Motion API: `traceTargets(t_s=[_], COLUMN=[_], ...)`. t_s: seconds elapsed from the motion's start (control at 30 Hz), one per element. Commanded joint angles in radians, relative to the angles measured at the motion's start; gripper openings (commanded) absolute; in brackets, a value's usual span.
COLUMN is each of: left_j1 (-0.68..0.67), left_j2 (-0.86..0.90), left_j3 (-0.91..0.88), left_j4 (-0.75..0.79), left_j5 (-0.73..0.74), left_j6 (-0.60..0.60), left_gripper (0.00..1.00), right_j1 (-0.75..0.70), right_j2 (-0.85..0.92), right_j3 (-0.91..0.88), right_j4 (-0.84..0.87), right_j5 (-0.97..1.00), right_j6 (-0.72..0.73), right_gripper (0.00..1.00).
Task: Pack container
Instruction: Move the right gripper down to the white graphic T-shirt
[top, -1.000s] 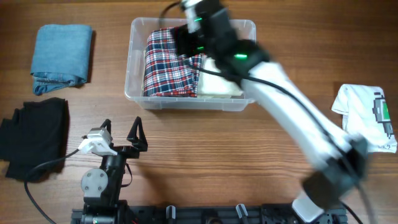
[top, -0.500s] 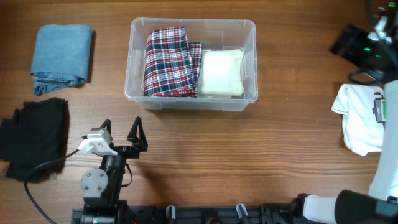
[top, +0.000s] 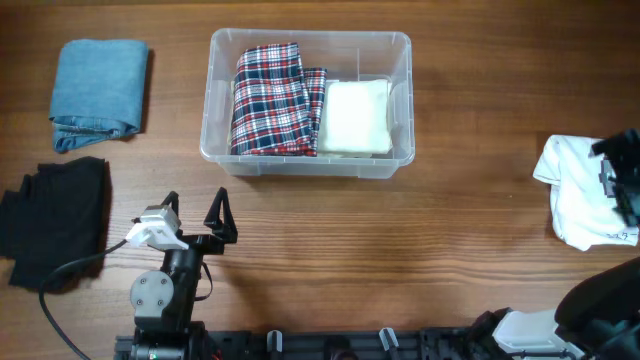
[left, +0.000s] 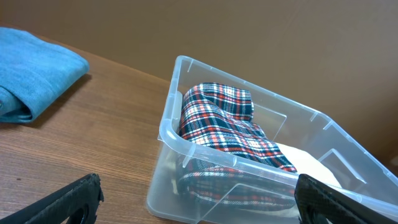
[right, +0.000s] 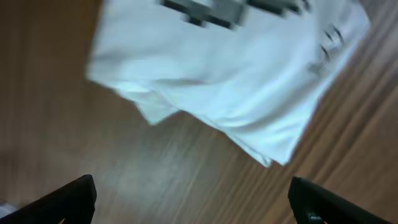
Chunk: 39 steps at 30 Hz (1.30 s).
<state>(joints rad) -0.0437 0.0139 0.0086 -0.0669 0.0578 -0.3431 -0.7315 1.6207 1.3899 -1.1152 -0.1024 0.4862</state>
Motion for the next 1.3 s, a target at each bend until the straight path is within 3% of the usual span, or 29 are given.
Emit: traceTargets(t_s=[0.0, 0.1, 0.27, 0.43, 0.97, 1.27], left_j1=[0.007, 0.007, 0.007, 0.007, 0.007, 0.007], left_j2=[-0.007, -0.007, -0.007, -0.007, -0.007, -0.007], left_j3=[-0.003, -0.003, -0.003, -0.003, -0.003, -0.003], left_j4=[-0.006, -0.006, -0.006, -0.006, -0.006, -0.006], left_j5=[-0.003, -0.003, -0.003, -0.003, -0.003, -0.003], left_j6=[-0.002, -0.002, -0.002, -0.002, -0.002, -0.002], left_gripper=[1.00, 1.00, 1.00, 1.00, 1.00, 1.00], right_j1=[-0.143, -0.237, -0.420, -0.516, -0.522, -0.521], right_j2=[0.007, -0.003, -0.032, -0.032, -0.031, -0.031], right_j3=[-0.100, -0.158, -0.340, -0.435, -0.438, -0.552], right_j4=[0.035, 0.050, 0.180, 0.252, 0.286, 0.463], right_j5=[-0.147, -0.182, -0.447, -0.509, -0.389, -0.468], right_j6=[-0.005, -0.051, -0.156, -0.256, -0.248, -0.273], right_gripper=[1.00, 1.00, 0.99, 0.97, 0.97, 0.99])
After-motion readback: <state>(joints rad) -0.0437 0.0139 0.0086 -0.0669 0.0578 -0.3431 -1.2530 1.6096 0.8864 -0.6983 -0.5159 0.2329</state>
